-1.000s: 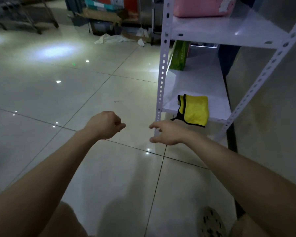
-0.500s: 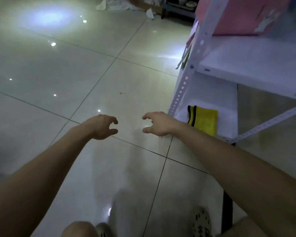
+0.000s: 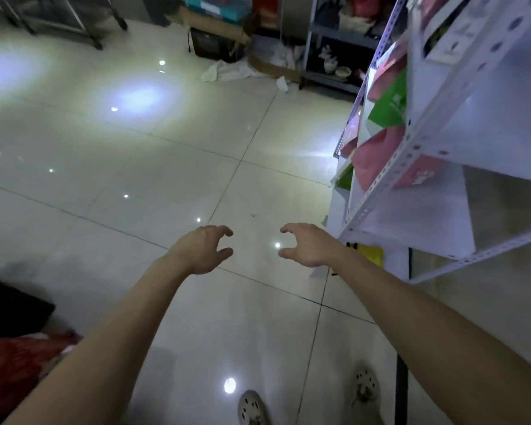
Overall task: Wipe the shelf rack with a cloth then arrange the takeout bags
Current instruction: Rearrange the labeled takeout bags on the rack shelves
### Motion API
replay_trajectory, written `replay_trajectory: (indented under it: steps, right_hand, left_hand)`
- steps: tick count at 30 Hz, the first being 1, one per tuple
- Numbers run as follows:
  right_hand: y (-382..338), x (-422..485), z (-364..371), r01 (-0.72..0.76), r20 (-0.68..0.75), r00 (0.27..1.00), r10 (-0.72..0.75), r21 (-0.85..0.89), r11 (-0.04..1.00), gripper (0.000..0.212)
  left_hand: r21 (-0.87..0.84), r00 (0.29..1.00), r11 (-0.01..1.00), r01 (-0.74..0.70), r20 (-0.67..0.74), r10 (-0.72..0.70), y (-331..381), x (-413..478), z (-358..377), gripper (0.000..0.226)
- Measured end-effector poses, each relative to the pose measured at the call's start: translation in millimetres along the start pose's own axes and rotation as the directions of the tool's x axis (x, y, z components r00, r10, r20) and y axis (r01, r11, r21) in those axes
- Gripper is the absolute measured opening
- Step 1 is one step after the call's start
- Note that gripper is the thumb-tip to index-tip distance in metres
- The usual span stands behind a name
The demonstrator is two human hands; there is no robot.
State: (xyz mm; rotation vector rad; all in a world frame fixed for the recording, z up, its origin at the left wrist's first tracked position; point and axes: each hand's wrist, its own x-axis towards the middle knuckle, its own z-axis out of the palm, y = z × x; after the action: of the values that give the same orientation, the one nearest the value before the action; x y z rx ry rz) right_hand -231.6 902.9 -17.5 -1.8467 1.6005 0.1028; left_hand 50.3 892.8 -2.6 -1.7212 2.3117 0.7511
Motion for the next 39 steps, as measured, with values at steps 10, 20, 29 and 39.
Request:
replay_trajectory:
  steps: [10, 20, 29, 39]
  right_hand:
    - [-24.4, 14.0, -90.5, -0.044, -0.226, 0.972, 0.066, 0.099, 0.994, 0.082]
    - [-11.8, 162.0, -224.5, -0.097, -0.370, 0.911, 0.183, 0.239, 0.966, 0.078]
    - [4.2, 225.4, -344.0, -0.193, -0.508, 0.796, 0.331, 0.305, 0.933, 0.078]
    - [34.8, 240.1, -415.8, -0.329, -0.645, 0.423, 0.637, 0.545, 0.771, 0.048]
  left_hand:
    - [0.072, 0.964, 0.976, -0.205, -0.155, 0.214, -1.5, 59.6, -126.5, 0.057]
    - [0.088, 0.944, 0.959, -0.270, -0.170, 0.282, -25.1, 236.6, -268.4, 0.060]
    - [0.116, 0.875, 0.889, -0.444, -0.160, 0.458, 16.7, 405.6, -377.5, 0.056]
    - [0.224, 0.590, 0.567, -0.793, 0.053, 0.805, 142.6, 581.8, -451.7, 0.054]
